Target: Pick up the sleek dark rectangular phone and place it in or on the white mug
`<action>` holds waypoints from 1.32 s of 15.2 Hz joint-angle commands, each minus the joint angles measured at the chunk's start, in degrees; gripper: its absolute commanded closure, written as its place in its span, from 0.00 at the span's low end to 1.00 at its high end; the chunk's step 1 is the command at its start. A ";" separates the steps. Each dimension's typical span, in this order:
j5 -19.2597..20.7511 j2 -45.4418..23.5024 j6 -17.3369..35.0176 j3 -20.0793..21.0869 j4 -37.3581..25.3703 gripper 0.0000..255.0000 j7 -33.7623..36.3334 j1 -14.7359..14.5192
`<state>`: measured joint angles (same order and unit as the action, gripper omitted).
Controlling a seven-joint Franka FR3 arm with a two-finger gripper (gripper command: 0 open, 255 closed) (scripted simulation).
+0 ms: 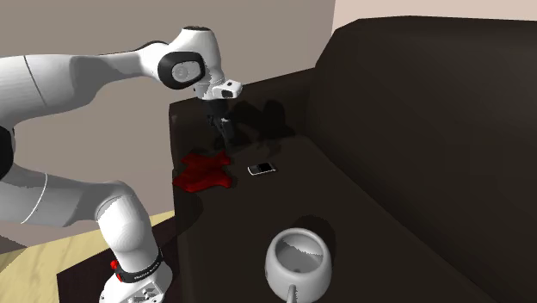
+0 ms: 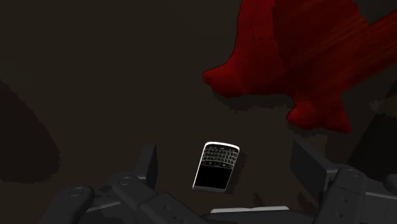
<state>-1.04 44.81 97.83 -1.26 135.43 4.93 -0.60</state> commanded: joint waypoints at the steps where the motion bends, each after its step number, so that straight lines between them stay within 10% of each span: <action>1: 0.00 0.00 0.00 0.00 0.00 0.00 0.00 0.00; 20: 3.61 -30.81 38.35 5.52 2.69 0.00 10.00 2.03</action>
<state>2.27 15.41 134.77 4.12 138.33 14.53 1.32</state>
